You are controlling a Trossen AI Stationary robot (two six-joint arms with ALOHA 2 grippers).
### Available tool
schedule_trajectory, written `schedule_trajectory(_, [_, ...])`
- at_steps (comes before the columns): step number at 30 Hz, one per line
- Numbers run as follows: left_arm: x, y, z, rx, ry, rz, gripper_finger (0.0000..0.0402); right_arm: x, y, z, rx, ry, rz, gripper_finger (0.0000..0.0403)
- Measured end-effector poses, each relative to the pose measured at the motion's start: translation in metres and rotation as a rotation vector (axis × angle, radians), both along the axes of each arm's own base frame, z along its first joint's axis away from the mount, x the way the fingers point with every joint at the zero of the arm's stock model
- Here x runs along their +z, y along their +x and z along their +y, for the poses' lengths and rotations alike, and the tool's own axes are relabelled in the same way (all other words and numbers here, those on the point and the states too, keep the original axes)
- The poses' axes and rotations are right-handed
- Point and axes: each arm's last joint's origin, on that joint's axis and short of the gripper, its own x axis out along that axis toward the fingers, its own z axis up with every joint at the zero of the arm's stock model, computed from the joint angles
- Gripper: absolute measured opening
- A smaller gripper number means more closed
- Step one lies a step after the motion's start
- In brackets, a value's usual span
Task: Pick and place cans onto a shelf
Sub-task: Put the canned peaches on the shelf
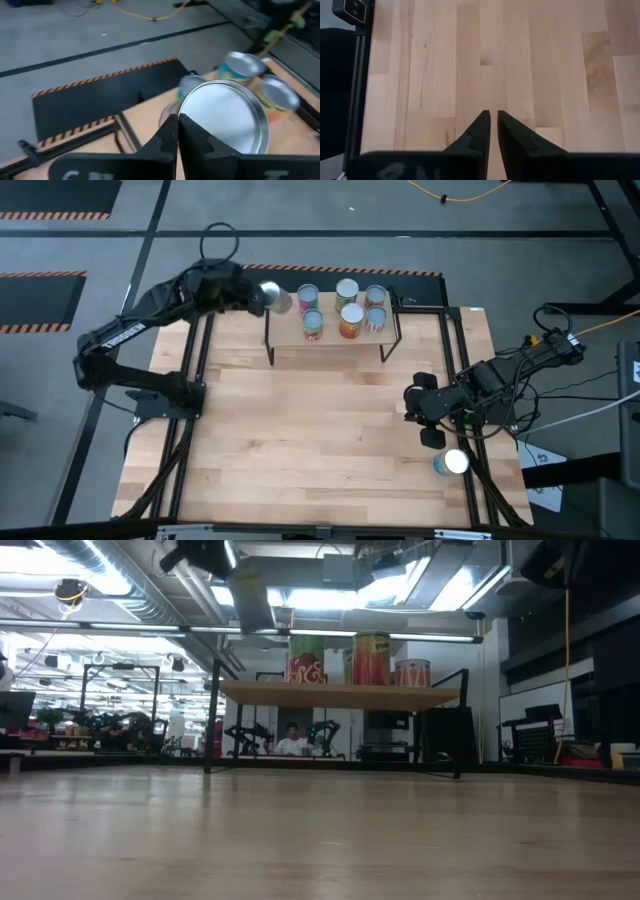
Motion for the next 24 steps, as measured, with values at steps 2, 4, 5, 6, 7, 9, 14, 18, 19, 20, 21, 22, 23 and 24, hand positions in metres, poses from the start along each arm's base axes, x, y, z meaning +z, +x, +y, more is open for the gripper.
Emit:
schedule_trajectory(2, [-0.003, -0.001, 0.01, 0.026, -0.017, 0.006, 0.0, 0.0, 0.0, 0.0, 0.001, -0.001, 0.0, 0.0039])
schedule_trajectory(4, [-0.007, 0.0, 0.02, 0.043, -0.039, 0.014, 0.0, 0.0, 0.0, 0.0, 0.001, -0.001, 0.0, 0.0039])
schedule_trajectory(5, [-0.01, 0.001, 0.026, 0.051, -0.052, 0.023, 0.0, 0.0, 0.0, 0.0, 0.002, -0.001, 0.0, 0.0039])
schedule_trajectory(6, [-0.013, 0.003, 0.031, 0.056, -0.066, 0.032, 0.0, 0.0, 0.0, 0.0, 0.001, -0.001, 0.0, 0.0039])
schedule_trajectory(7, [-0.017, 0.005, 0.035, 0.058, -0.08, 0.041, 0.0, 0.0, 0.0, 0.0, 0.001, -0.001, 0.0, 0.0039])
schedule_trajectory(9, [-0.024, 0.011, 0.045, 0.056, -0.113, 0.06, 0.0, 0.0, 0.0, 0.0, 0.002, -0.001, 0.0, 0.0039])
schedule_trajectory(14, [-0.044, 0.028, 0.067, 0.046, -0.171, 0.082, 0.0, 0.0, 0.0, 0.0, 0.002, -0.001, 0.0, 0.0039])
schedule_trajectory(18, [-0.057, 0.039, 0.082, 0.052, -0.195, 0.095, 0.0, 0.0, 0.0, 0.0, 0.002, -0.001, 0.0, 0.0039])
schedule_trajectory(19, [-0.059, 0.04, 0.084, 0.055, -0.197, 0.098, 0.0, 0.0, 0.0, 0.0, 0.002, -0.001, 0.0, 0.0039])
schedule_trajectory(20, [-0.062, 0.042, 0.087, 0.059, -0.201, 0.103, 0.0, 0.0, 0.0, 0.0, 0.002, -0.001, 0.0, 0.0039])
schedule_trajectory(21, [-0.065, 0.043, 0.09, 0.065, -0.209, 0.112, 0.0, 0.0, 0.0, 0.0, 0.002, -0.001, 0.0, 0.0039])
schedule_trajectory(22, [-0.067, 0.043, 0.092, 0.07, -0.215, 0.118, 0.0, 0.0, 0.0, 0.0, 0.002, -0.001, 0.0, 0.0039])
schedule_trajectory(23, [-0.068, 0.043, 0.093, 0.073, -0.219, 0.122, 0.0, 0.0, 0.0, 0.0, 0.002, -0.001, 0.0, 0.0039])
schedule_trajectory(24, [-0.069, 0.044, 0.094, 0.074, -0.22, 0.124, 0.0, 0.0, 0.0, 0.0, 0.002, -0.001, 0.0, 0.0039])
